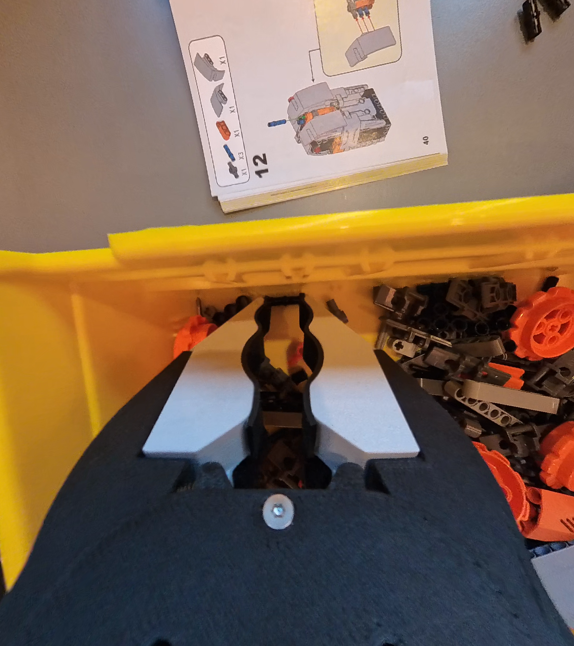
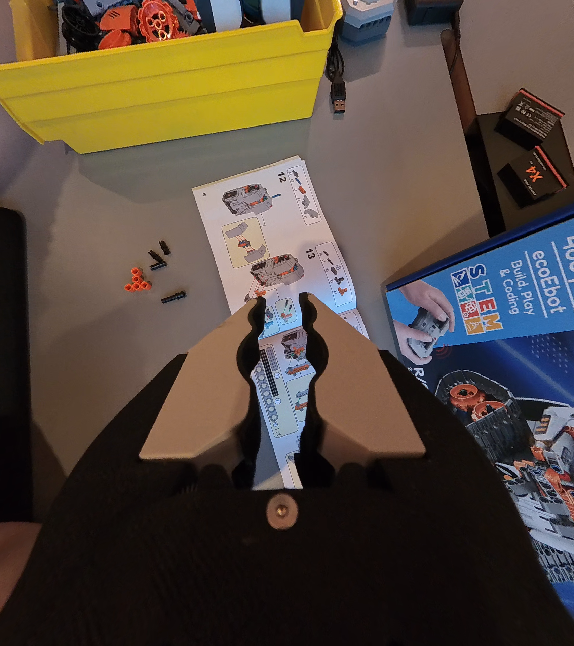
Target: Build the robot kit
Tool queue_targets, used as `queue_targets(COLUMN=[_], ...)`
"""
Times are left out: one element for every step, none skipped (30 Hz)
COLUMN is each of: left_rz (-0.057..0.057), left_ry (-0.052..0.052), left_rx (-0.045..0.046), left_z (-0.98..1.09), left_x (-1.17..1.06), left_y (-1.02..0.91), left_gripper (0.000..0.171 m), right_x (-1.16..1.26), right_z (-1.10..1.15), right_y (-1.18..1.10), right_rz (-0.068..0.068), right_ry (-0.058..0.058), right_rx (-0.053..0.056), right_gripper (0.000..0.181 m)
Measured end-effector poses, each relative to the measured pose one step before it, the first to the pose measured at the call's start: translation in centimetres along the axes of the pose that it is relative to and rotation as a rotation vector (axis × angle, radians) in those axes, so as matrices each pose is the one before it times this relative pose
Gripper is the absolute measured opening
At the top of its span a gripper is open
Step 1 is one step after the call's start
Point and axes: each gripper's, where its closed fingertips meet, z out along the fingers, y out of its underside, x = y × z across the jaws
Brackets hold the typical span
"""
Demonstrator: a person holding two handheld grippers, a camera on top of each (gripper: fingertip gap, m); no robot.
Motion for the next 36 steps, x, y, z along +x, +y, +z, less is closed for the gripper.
queue_targets(left_rz=[0.0046, -0.0002, -0.0052, -0.0042, -0.0036, -0.0024, -0.0022, -0.0010, 0.0019, 0.0038, 0.0039, 0.0022, -0.0025, -0.0081, -0.0081, -0.0031, -0.0023, -0.0072, -0.0105, -0.0107, -0.0103, -0.0038, 0.0017, 0.0027, 0.0017, 0.0071, 0.0080, 0.0022, -0.0014, 0.0009, 0.0142, 0.0235, 0.0152, -0.0009, -0.0151, -0.0179], left_ry=[-0.0055, -0.0052, -0.0018, 0.0033, 0.0064, 0.0021, -0.0044, -0.0039, -0.0083, -0.0147, -0.0144, -0.0167, -0.0222, -0.0243, -0.0290, -0.0427, -0.0446, -0.0463, -0.0449, -0.0338, -0.0282, -0.0248, -0.0280, -0.0277, -0.0125, 0.0098, 0.0071, 0.0049, 0.0113, 0.0228, 0.0286, 0.0316, 0.0188, 0.0111, 0.0270, 0.0330], left_rx=[0.00068, -0.00335, -0.00720, -0.00918, -0.00986, -0.00689, -0.00317, 0.00202, 0.00606, 0.00974, 0.01288, 0.01066, 0.01001, 0.01567, 0.01993, 0.01938, 0.03206, 0.04881, 0.05989, 0.06761, 0.06254, 0.04497, 0.02655, 0.01459, 0.00187, -0.02522, -0.04664, -0.04692, -0.04938, -0.03640, -0.03403, -0.02722, -0.02523, -0.03651, -0.04203, -0.05009], left_z=[-0.010, -0.028, -0.035, -0.049, -0.074, -0.099, -0.134, -0.193, -0.270, -0.361, -0.446, -0.539, -0.627, -0.709, -0.753, -0.818, -0.946, -1.094, -1.214, -1.266, -1.201, -1.050, -0.833, -0.571, -0.221, 0.119, 0.441, 0.754, 0.970, 1.169, 1.345, 1.458, 1.473, 1.345, 1.192, 0.988], left_x=[0.022, 0.017, 0.059, 0.133, 0.201, 0.146, 0.059, 0.121, 0.120, 0.097, 0.166, 0.182, 0.133, 0.151, 0.121, -0.056, -0.064, -0.084, -0.053, 0.152, 0.348, 0.531, 0.658, 0.795, 1.122, 1.484, 1.399, 1.288, 1.300, 1.391, 1.341, 1.229, 0.760, 0.298, 0.318, 0.290], left_y=[0.033, 0.025, 0.086, 0.112, 0.162, 0.175, 0.140, 0.057, -0.019, -0.098, -0.154, -0.175, -0.201, -0.360, -0.496, -0.528, -0.756, -1.097, -1.399, -1.688, -1.812, -1.782, -1.667, -1.562, -1.340, -0.898, -0.542, -0.412, -0.263, -0.273, -0.047, 0.112, 0.294, 0.536, 0.628, 0.684], left_gripper=[0.013, 0.013, 0.013, 0.013, 0.013, 0.013, 0.013, 0.013, 0.013, 0.013, 0.013, 0.013, 0.013, 0.013, 0.013, 0.013, 0.013, 0.013, 0.012, 0.013, 0.013, 0.012, 0.012, 0.012, 0.012, 0.013, 0.012, 0.012, 0.012, 0.012, 0.012, 0.012, 0.012, 0.012, 0.012, 0.012], right_x=[0.010, 0.005, 0.007, -0.018, -0.047, -0.030, -0.011, -0.061, -0.067, -0.054, -0.043, -0.031, -0.044, -0.057, -0.054, -0.086, -0.114, -0.050, 0.007, -0.012, -0.068, -0.059, -0.029, -0.043, -0.018, 0.005, 0.010, 0.030, 0.025, 0.000, -0.031, -0.083, -0.048, -0.062, -0.140, -0.194], right_z=[0.026, 0.018, 0.018, 0.027, 0.014, 0.014, 0.003, -0.020, -0.015, -0.040, -0.024, -0.045, -0.037, -0.039, -0.063, -0.074, -0.065, -0.057, -0.047, -0.036, -0.032, -0.049, -0.063, -0.092, -0.105, -0.112, -0.118, -0.125, -0.154, -0.165, -0.178, -0.183, -0.191, -0.211, -0.210, -0.195], right_y=[0.018, 0.018, 0.015, 0.000, 0.001, 0.004, -0.002, -0.030, -0.044, -0.048, -0.029, -0.020, -0.031, -0.046, -0.069, -0.101, -0.106, -0.073, -0.068, -0.048, -0.012, 0.014, 0.027, 0.004, 0.032, 0.060, 0.088, 0.087, 0.052, 0.001, -0.071, -0.130, -0.162, -0.200, -0.241, -0.205], right_rz=[0.0008, 0.0008, -0.0005, -0.0007, -0.0004, -0.0016, -0.0021, -0.0019, -0.0019, -0.0021, -0.0013, -0.0013, -0.0012, -0.0020, -0.0038, -0.0057, -0.0031, 0.0012, -0.0002, -0.0030, -0.0010, -0.0013, -0.0032, -0.0024, 0.0001, 0.0010, 0.0006, -0.0003, -0.0002, -0.0004, -0.0014, -0.0024, -0.0035, -0.0034, -0.0038, -0.0048], right_ry=[-0.0002, -0.0010, -0.0001, -0.0012, -0.0024, -0.0009, 0.0006, -0.0018, -0.0024, -0.0020, -0.0012, -0.0008, -0.0015, -0.0020, -0.0006, -0.0021, -0.0045, -0.0014, 0.0021, 0.0017, -0.0020, -0.0010, 0.0011, -0.0001, -0.0008, -0.0004, -0.0005, 0.0008, 0.0009, 0.0010, -0.0006, -0.0026, 0.0001, -0.0004, -0.0045, -0.0056], right_rx=[-0.0002, -0.0014, -0.0008, -0.0001, -0.0004, -0.0011, -0.0004, 0.0011, 0.0026, 0.0030, 0.0019, 0.0017, 0.0020, 0.0023, 0.0029, 0.0052, 0.0067, 0.0050, 0.0024, 0.0019, 0.0001, -0.0011, -0.0007, 0.0010, 0.0015, 0.0007, -0.0003, 0.0009, 0.0021, 0.0047, 0.0086, 0.0111, 0.0123, 0.0139, 0.0147, 0.0128], right_gripper=[0.020, 0.020, 0.020, 0.020, 0.020, 0.020, 0.020, 0.020, 0.020, 0.020, 0.020, 0.020, 0.020, 0.020, 0.020, 0.020, 0.020, 0.020, 0.020, 0.020, 0.020, 0.020, 0.020, 0.020, 0.020, 0.020, 0.020, 0.020, 0.020, 0.020, 0.020, 0.021, 0.022, 0.023, 0.023, 0.023])
